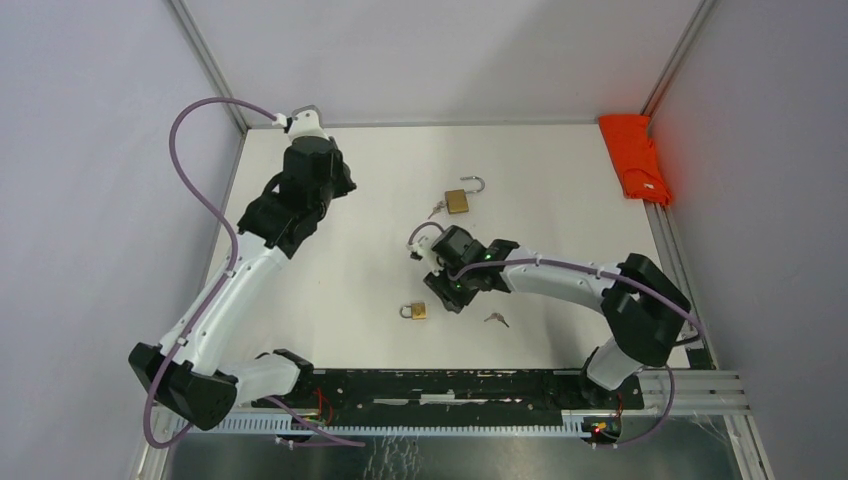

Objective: Unlock with the key
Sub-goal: Move the lock to the center of the board.

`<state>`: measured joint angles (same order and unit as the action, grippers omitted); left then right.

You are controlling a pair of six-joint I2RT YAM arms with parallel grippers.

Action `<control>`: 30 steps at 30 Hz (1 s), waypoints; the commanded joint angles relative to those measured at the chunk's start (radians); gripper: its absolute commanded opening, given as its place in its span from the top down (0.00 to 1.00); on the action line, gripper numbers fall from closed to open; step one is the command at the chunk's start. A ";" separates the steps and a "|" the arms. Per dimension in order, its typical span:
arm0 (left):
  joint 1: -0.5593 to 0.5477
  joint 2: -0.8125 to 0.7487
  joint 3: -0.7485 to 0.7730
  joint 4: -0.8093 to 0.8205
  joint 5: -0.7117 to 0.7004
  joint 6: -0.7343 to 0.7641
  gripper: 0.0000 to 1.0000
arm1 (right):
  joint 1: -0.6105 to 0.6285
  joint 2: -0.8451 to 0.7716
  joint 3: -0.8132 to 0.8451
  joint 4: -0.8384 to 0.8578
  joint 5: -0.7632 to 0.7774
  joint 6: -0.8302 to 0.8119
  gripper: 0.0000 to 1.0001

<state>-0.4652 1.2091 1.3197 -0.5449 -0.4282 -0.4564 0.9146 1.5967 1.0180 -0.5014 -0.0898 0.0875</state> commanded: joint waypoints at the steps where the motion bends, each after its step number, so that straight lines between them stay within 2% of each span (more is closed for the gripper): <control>1: 0.008 -0.047 -0.023 -0.025 -0.006 -0.047 0.68 | 0.068 0.065 0.086 0.026 -0.018 0.068 0.55; 15: 0.008 -0.137 -0.079 -0.017 0.043 -0.015 0.69 | 0.101 0.289 0.240 0.067 -0.016 0.293 0.55; 22: 0.008 -0.187 -0.107 -0.011 0.042 -0.001 0.69 | 0.100 0.336 0.285 0.073 -0.048 0.383 0.53; 30: 0.007 -0.237 -0.133 -0.001 0.068 0.012 0.69 | 0.115 0.338 0.321 0.072 -0.011 0.454 0.52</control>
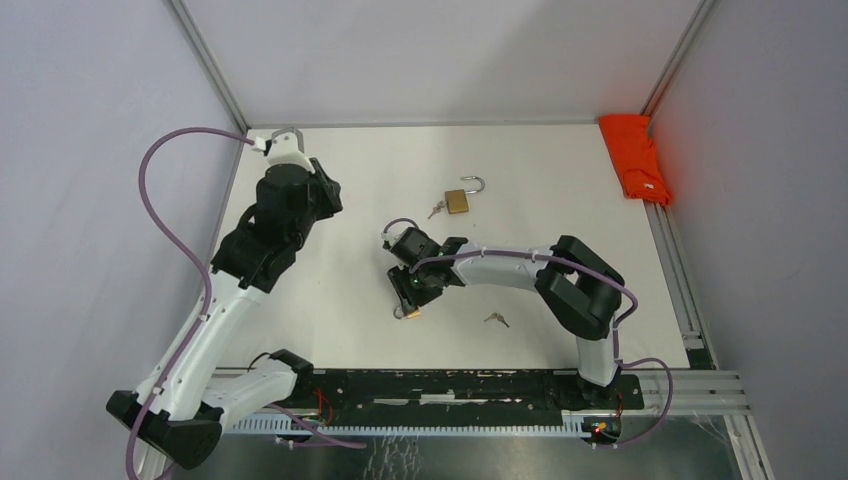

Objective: Unlock with the key
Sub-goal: Move the lock to the center of the board.

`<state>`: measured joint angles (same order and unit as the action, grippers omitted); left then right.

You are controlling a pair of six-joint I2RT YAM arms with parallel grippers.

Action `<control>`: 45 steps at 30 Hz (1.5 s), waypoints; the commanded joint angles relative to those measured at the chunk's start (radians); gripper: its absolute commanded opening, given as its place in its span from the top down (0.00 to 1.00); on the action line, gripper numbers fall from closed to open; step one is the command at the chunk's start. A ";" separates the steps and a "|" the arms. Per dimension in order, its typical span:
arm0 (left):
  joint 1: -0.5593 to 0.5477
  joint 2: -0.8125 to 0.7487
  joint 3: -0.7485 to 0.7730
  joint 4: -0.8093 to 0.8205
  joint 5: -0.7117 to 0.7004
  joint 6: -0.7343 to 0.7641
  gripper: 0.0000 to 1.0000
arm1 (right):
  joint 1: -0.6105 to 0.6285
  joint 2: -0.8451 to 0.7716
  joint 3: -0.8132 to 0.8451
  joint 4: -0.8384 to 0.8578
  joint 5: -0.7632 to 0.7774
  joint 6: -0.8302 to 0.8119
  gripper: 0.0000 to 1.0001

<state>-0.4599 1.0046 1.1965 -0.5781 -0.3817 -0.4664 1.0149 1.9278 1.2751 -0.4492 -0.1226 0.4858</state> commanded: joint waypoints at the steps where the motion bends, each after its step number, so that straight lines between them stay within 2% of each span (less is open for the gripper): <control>1: 0.003 -0.037 -0.014 0.032 0.024 0.023 0.69 | 0.016 0.018 0.079 0.009 0.024 0.061 0.52; 7: 0.004 -0.068 -0.025 0.028 0.033 0.021 0.69 | 0.034 0.106 0.150 -0.113 0.093 0.055 0.53; 14: 0.003 -0.097 -0.033 0.024 0.043 0.018 0.69 | 0.050 0.080 0.099 -0.172 0.202 0.028 0.53; 21: 0.002 -0.087 -0.050 0.045 0.055 0.008 0.69 | 0.048 0.082 0.059 -0.173 0.258 0.011 0.63; 25: 0.003 -0.058 -0.063 0.067 0.065 -0.001 0.69 | 0.015 0.092 0.056 -0.164 0.283 -0.002 0.63; 30: 0.002 -0.007 -0.060 0.092 0.066 0.004 0.70 | -0.086 0.073 0.037 -0.139 0.293 -0.029 0.63; 36: 0.004 0.026 -0.038 0.087 0.052 0.010 0.71 | -0.098 -0.020 0.090 -0.141 0.339 -0.104 0.59; 40: 0.002 0.027 -0.014 0.069 0.046 0.015 0.71 | -0.037 -0.076 0.113 -0.189 0.299 -0.099 0.54; 45: 0.003 0.016 -0.002 0.068 0.072 0.012 0.70 | 0.058 -0.120 0.039 -0.164 0.239 -0.073 0.48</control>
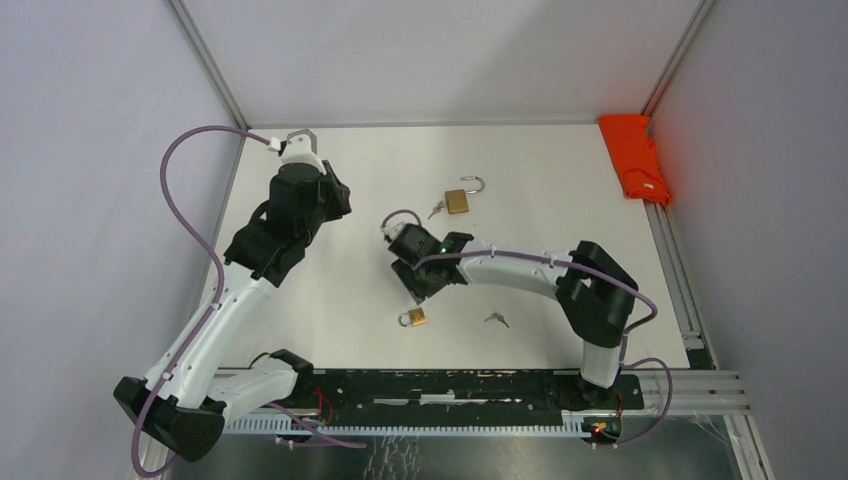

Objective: Unlock with the key
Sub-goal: Move the lock to the center of the board.

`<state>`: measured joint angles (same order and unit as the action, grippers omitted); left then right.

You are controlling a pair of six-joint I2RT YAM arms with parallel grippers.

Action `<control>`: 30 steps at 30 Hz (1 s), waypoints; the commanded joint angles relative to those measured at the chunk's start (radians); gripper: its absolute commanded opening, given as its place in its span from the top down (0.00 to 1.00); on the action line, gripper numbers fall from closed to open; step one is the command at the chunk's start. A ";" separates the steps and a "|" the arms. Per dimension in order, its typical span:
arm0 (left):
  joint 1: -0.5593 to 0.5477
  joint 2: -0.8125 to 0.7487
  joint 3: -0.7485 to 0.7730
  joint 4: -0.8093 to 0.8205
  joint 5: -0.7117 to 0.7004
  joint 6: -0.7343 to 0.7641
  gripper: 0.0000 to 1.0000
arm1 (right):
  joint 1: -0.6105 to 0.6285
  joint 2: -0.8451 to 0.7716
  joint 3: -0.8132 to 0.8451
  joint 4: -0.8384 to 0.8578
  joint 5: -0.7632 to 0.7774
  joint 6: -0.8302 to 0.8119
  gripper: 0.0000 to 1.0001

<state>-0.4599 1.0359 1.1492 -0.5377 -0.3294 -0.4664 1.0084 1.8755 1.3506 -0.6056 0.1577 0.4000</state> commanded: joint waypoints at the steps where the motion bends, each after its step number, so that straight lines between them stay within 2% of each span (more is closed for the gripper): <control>1: 0.003 -0.016 0.048 0.026 0.022 0.012 0.70 | 0.077 -0.071 -0.047 0.001 -0.049 0.019 0.47; 20: 0.004 -0.090 0.035 -0.002 0.007 0.024 0.69 | 0.126 0.029 -0.021 0.020 -0.093 0.055 0.48; 30: 0.003 -0.122 0.023 -0.002 0.013 0.028 0.69 | 0.128 0.060 0.050 -0.007 -0.053 0.095 0.48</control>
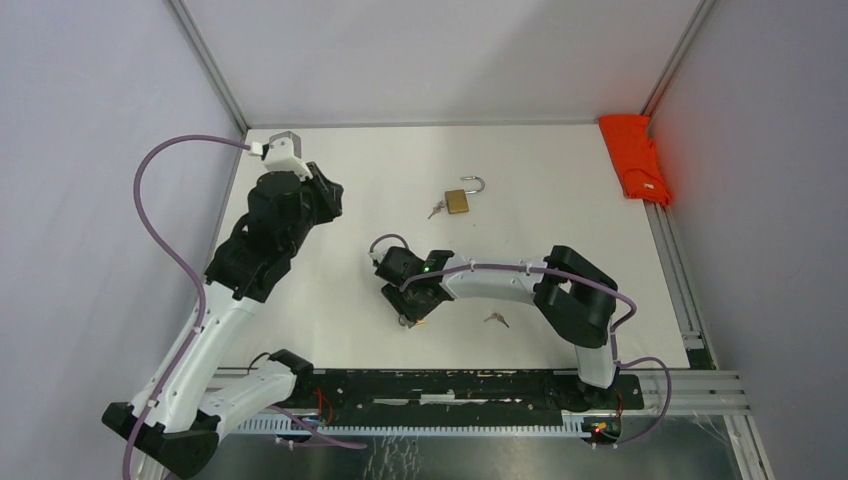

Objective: Unlock with the key
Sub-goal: Move the lock to the center of the board.

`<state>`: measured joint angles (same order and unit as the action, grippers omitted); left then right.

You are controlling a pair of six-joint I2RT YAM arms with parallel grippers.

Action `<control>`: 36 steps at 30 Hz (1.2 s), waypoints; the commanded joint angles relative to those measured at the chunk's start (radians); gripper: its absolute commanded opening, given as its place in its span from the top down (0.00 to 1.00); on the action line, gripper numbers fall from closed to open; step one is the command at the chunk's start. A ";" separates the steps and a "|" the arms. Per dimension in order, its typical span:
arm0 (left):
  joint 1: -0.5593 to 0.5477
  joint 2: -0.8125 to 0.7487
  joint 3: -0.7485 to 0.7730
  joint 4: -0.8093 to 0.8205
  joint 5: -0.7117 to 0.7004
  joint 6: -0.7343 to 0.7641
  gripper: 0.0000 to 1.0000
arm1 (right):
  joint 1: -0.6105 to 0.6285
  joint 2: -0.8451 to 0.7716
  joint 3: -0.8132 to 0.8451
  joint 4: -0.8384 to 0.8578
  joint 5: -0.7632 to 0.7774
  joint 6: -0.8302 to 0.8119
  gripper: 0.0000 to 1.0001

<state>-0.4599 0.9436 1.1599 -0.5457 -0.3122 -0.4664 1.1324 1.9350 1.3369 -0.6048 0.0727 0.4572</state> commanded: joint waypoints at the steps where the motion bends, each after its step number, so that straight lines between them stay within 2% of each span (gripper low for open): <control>1: 0.003 -0.033 0.012 0.006 -0.006 0.029 0.69 | 0.004 0.000 0.072 -0.015 0.035 0.038 0.48; 8: 0.003 -0.056 0.003 0.004 -0.005 0.033 0.69 | 0.004 0.045 0.102 -0.054 0.032 0.058 0.50; 31: 0.003 -0.064 0.001 0.002 -0.005 0.029 0.68 | 0.000 0.075 -0.020 -0.069 0.110 0.063 0.53; 36: 0.003 -0.046 -0.003 0.023 0.010 0.015 0.68 | -0.036 0.072 -0.041 -0.058 0.114 0.034 0.54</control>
<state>-0.4599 0.8833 1.1580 -0.5518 -0.3115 -0.4660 1.1286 1.9678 1.3575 -0.5941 0.1226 0.5220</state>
